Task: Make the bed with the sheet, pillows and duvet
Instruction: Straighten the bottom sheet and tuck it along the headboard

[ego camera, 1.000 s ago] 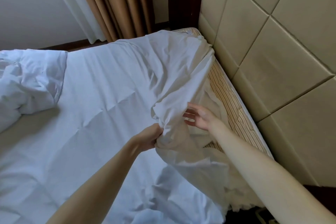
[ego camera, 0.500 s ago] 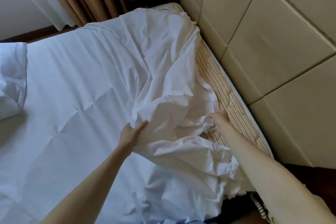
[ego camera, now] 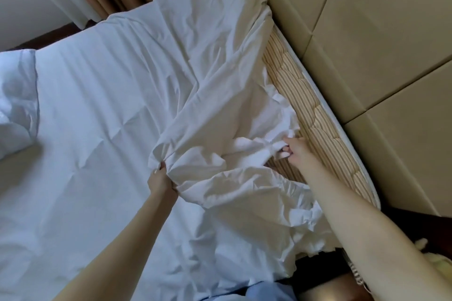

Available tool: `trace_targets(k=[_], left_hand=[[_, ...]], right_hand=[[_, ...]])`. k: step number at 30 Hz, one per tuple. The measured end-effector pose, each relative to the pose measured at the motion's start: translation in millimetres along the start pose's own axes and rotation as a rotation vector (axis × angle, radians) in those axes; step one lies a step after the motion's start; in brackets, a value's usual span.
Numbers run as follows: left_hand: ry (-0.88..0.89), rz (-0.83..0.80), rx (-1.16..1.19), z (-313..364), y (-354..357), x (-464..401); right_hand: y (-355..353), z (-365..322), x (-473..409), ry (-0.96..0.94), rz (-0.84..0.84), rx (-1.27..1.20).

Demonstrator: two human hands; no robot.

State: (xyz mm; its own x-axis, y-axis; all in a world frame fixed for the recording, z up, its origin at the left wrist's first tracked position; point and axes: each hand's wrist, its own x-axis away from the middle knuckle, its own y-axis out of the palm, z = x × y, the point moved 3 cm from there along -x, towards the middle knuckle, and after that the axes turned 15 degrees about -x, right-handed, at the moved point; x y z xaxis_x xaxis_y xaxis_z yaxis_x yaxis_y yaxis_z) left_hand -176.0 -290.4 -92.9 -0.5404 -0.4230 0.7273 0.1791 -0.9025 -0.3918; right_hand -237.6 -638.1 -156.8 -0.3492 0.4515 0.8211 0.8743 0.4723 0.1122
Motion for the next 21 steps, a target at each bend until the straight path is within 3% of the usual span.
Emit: trace_targets(k=[5,11,16,21], left_hand=[[0.102,0.008,-0.065,16.2,7.8,22.0],[0.289,0.116,-0.386,39.6,23.6,51.5],[0.405,0.116,-0.632,54.7,40.4,81.2],[0.525,0.078,-0.836,53.8,54.1,92.7]], right_hand=[[-46.5,-65.4,24.4,-0.249,0.049,0.117],[-87.1,-128.0,71.3,-0.573,0.088,0.53],[-117.1,-146.6,93.3,-0.66,0.283,0.491],[-133.1,-149.6,103.7,-0.699,0.373,0.675]])
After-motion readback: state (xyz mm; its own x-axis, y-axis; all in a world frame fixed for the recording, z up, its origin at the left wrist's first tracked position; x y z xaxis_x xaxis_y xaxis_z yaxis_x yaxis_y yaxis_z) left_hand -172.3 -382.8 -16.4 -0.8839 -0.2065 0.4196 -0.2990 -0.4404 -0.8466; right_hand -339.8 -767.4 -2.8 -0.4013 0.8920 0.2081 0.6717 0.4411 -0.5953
